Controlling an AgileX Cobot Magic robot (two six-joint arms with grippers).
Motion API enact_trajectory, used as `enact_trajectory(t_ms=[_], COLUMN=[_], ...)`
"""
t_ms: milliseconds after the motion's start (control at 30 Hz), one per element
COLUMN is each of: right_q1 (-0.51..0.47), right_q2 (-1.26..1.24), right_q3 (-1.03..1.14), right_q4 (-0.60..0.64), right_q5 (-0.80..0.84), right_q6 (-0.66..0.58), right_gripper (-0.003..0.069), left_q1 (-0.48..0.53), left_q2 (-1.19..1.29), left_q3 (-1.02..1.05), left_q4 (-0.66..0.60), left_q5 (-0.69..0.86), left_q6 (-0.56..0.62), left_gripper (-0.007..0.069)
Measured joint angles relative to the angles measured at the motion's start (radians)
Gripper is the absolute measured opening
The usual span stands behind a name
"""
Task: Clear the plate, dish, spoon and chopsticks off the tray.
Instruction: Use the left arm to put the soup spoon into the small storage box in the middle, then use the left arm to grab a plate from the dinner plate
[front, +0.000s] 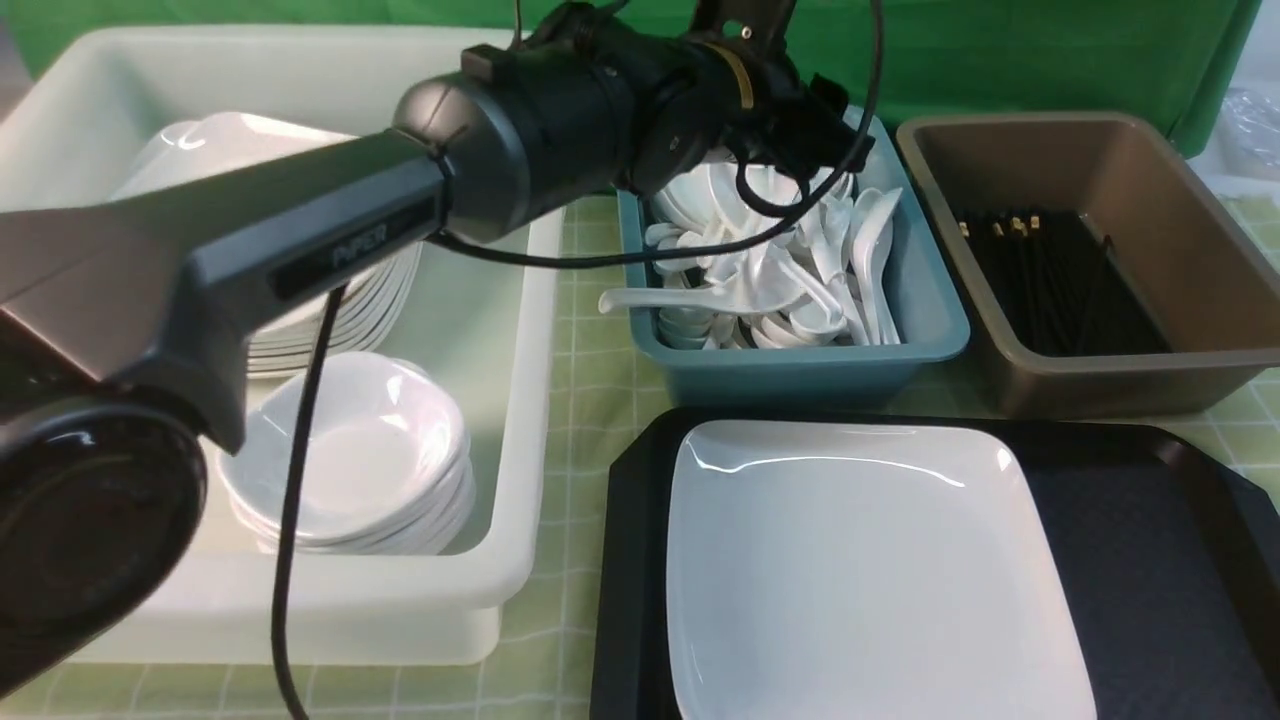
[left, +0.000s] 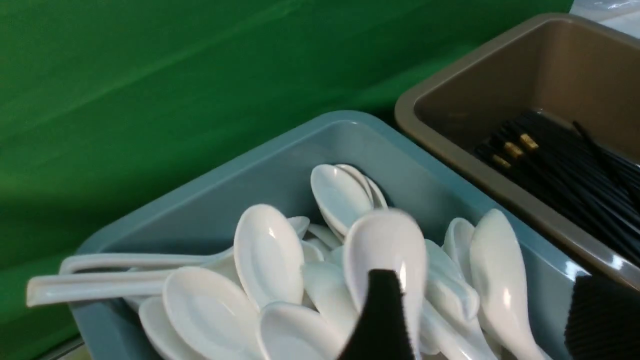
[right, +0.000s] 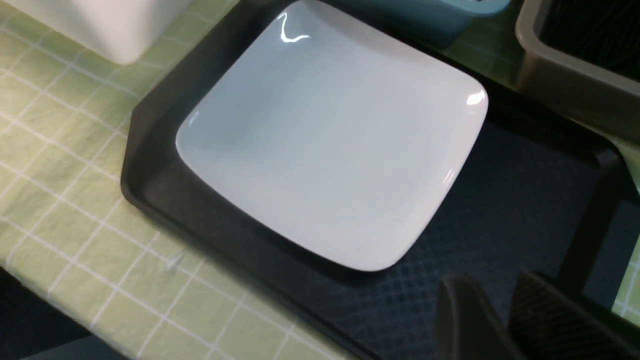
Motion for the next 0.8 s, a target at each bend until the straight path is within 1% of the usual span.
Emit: enact_trajectory(t_ms=[67, 100, 167, 200, 267, 300, 333, 367, 433, 467, 500, 533, 633, 700, 767, 800], right_q1=[0.0, 0.0, 0.0, 0.0, 0.0, 0.0, 0.0, 0.0, 0.0, 0.0, 0.0, 0.0, 0.0, 0.0, 0.0, 0.0], right_q2=[0.0, 0.0, 0.0, 0.0, 0.0, 0.0, 0.0, 0.0, 0.0, 0.0, 0.0, 0.0, 0.0, 0.0, 0.0, 0.0], right_q3=[0.001, 0.001, 0.001, 0.001, 0.001, 0.001, 0.001, 0.001, 0.001, 0.001, 0.001, 0.001, 0.001, 0.001, 0.001, 0.001], right_q4=[0.002, 0.002, 0.003, 0.003, 0.003, 0.003, 0.004, 0.004, 0.004, 0.004, 0.004, 0.004, 0.004, 0.004, 0.004, 0.004], right_q5=[0.0, 0.0, 0.0, 0.0, 0.0, 0.0, 0.0, 0.0, 0.0, 0.0, 0.0, 0.0, 0.0, 0.0, 0.0, 0.0], right_q6=[0.0, 0.0, 0.0, 0.0, -0.004, -0.004, -0.004, -0.005, -0.007, -0.007, -0.007, -0.007, -0.007, -0.007, -0.007, -0.007], right_gripper=[0.0185, 0.0185, 0.0185, 0.0185, 0.0185, 0.0188, 0.0188, 0.0191, 0.0195, 0.0196, 0.0197, 0.0196, 0.0197, 0.0197, 0.0197, 0.0197], left_q1=[-0.001, -0.004, -0.012, -0.022, -0.036, -0.051, -0.053, -0.079, -0.121, -0.146, -0.174, -0.202, -0.27, -0.32, -0.358, -0.371], left_q2=[-0.016, -0.031, -0.063, -0.108, -0.161, -0.203, -0.21, -0.272, -0.35, -0.387, -0.424, -0.458, -0.524, -0.552, -0.556, -0.555], left_q3=[0.0, 0.0, 0.0, 0.001, 0.001, 0.005, 0.008, 0.04, 0.113, 0.184, 0.256, 0.319, 0.533, 0.66, 0.764, 0.804], left_q4=[-0.017, -0.02, -0.034, -0.043, -0.049, -0.052, -0.054, -0.075, -0.112, -0.142, -0.167, -0.188, -0.259, -0.28, -0.28, -0.277], left_q5=[0.021, 0.037, 0.077, 0.127, 0.222, 0.278, 0.299, 0.38, 0.458, 0.502, 0.532, 0.551, 0.576, 0.56, 0.525, 0.502], left_q6=[0.0, 0.0, -0.001, 0.005, 0.045, 0.092, 0.112, 0.194, 0.352, 0.439, 0.53, 0.617, 0.783, 0.836, 0.87, 0.887], left_gripper=[0.0563, 0.058, 0.0582, 0.0552, 0.0457, 0.0365, 0.0347, 0.0199, 0.008, 0.0042, 0.0024, 0.0017, 0.0012, 0.0028, 0.0078, 0.0115])
